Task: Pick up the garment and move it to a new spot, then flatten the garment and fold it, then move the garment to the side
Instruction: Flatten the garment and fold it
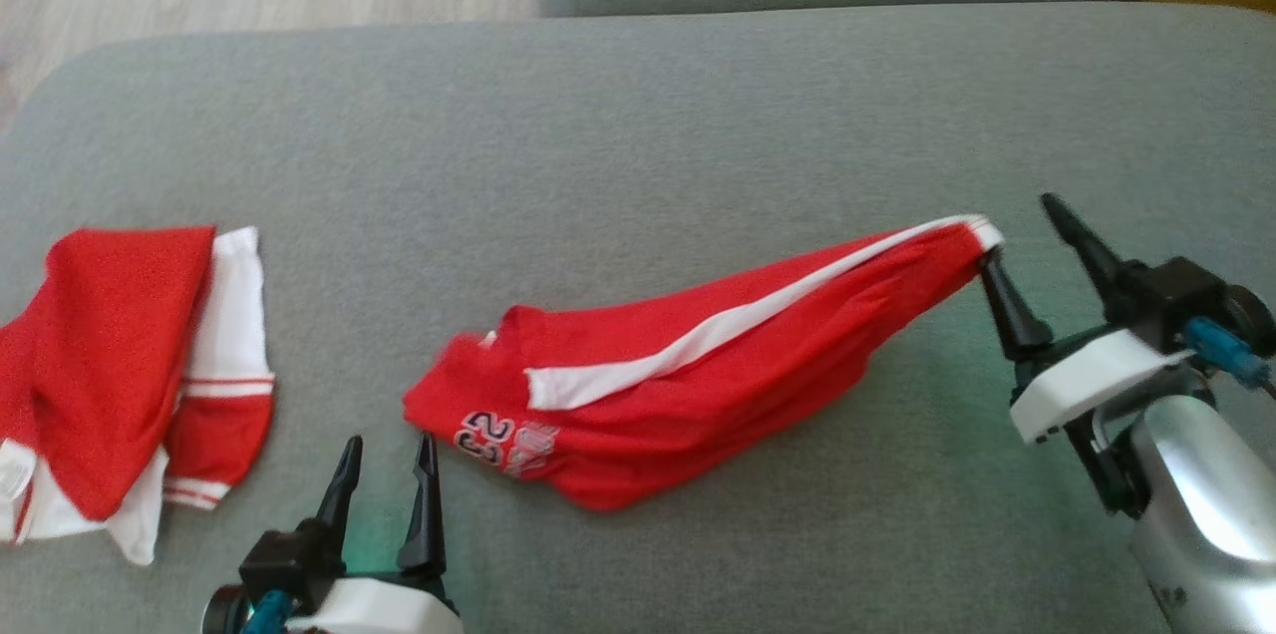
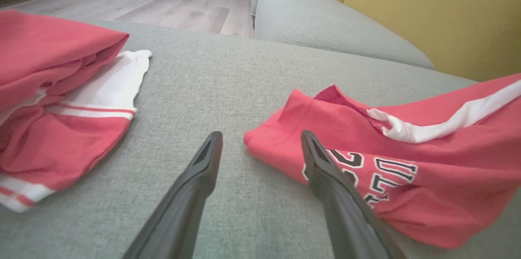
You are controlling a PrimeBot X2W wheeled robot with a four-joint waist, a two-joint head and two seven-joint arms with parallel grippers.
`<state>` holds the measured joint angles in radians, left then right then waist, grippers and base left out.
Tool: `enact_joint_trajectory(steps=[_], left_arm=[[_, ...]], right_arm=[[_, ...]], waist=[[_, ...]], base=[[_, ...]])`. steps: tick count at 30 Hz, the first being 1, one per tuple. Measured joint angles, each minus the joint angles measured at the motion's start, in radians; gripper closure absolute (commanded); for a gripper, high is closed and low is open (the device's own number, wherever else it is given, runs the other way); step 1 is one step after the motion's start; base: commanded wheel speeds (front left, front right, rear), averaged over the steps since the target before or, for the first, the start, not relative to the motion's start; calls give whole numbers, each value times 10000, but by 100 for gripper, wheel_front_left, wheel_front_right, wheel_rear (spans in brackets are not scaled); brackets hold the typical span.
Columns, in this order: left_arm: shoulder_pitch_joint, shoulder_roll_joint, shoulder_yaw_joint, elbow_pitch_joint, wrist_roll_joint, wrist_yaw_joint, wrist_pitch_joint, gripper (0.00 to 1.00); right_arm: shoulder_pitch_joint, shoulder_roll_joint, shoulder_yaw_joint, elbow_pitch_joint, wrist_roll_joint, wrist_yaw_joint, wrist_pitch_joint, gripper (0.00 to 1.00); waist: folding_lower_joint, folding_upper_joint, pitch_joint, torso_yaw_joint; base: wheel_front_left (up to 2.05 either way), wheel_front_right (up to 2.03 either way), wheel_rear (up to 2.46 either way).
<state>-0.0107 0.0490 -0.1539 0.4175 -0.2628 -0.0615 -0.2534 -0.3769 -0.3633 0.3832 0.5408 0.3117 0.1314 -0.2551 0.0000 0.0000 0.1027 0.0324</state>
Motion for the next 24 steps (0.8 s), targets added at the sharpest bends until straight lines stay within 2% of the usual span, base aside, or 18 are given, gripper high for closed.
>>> enact_joint_trajectory(steps=[3, 6, 9, 14, 17, 20, 24], left_arm=[[0, -2, 29, -36, 2, 6, -2, 0], [1, -2, 73, -81, 71, 19, -2, 0], [9, 0, 125, -94, 88, 102, 0, 0], [205, -2, 163, -86, 88, 127, 0, 0], [244, 0, 169, -98, 88, 180, -2, 0], [244, -2, 213, -159, 94, 213, -2, 0], [235, -2, 247, -311, 176, 236, -2, 0]], right_arm=[[453, 606, -1383, -393, -988, 0, 0, 0], [1008, 1168, -2243, -575, -1833, 0, -2, 0], [1501, 1490, -2205, -13, -2197, 0, -2, 0], [1911, 1557, -1350, 2320, -1937, 0, 268, 0], [1764, 1486, -1582, 2677, -1795, 0, 228, 0], [1429, 1446, -2343, 2374, -1799, 0, 125, 0], [1308, 1756, -3250, 343, -1799, 0, 67, 0]], waist=[[0, 0, -115, -221], [0, 0, -247, -390], [0, 0, -407, -538], [-1, 0, -634, -774], [-1, 0, -661, -885], [0, 0, -630, -954], [1, 0, -552, -998]], base=[[0, 0, 0], [0, 0, 0], [0, 0, 0], [0, 0, 0], [0, 0, 0], [0, 0, 0], [0, 0, 0]])
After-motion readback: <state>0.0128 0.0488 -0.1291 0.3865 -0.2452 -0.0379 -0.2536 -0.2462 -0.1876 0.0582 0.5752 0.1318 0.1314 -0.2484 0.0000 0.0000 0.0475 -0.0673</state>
